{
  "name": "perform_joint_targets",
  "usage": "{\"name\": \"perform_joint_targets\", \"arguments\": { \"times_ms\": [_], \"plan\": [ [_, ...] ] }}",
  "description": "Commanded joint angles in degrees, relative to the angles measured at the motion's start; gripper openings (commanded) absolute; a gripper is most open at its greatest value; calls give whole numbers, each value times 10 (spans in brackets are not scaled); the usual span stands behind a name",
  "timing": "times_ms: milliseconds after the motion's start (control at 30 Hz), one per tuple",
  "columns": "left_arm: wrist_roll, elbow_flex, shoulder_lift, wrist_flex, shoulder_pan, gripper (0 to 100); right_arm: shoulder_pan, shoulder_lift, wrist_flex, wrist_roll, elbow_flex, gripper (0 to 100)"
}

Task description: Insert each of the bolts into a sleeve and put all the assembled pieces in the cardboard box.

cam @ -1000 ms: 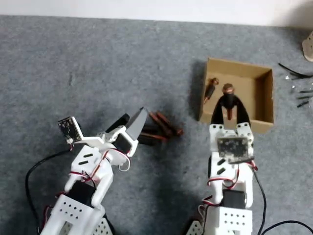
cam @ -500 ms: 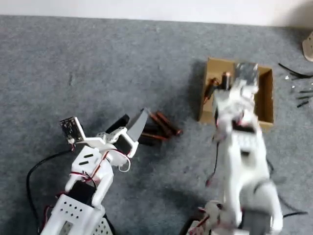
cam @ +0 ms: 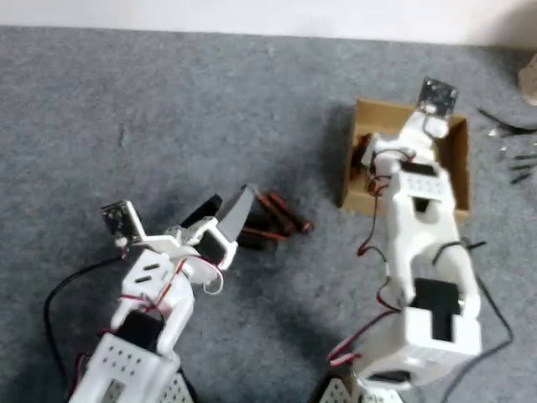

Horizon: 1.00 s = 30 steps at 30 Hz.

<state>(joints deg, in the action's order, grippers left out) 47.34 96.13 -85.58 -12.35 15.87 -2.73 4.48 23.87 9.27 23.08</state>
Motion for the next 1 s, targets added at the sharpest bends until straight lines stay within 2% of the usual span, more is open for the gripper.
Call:
{"name": "perform_joint_targets", "arguments": {
  "times_ms": [0, 167, 333, 400, 533, 633, 767, 967],
  "plan": [
    [-4, 2, 0, 13, -5, 234, -7, -11, 20, -36, -26, 250],
    [-6, 1, 0, 13, -16, 234, -3, -53, 79, -45, -18, 249],
    [-4, -4, 0, 14, -47, 234, 26, -211, 97, -49, 96, 249],
    [-4, -5, 0, 14, -51, 234, 65, -297, 96, -55, 165, 249],
    [-4, -17, 0, 11, -82, 234, 188, -453, 96, -148, 292, 249],
    [-3, -31, 0, -5, -118, 234, 272, -526, 95, -189, 366, 249],
    [20, -60, 0, -55, -150, 234, 330, -527, 95, -199, 426, 249],
    [76, -64, 0, -59, -217, 234, 384, -425, 75, -250, 405, 249]
  ]
}}
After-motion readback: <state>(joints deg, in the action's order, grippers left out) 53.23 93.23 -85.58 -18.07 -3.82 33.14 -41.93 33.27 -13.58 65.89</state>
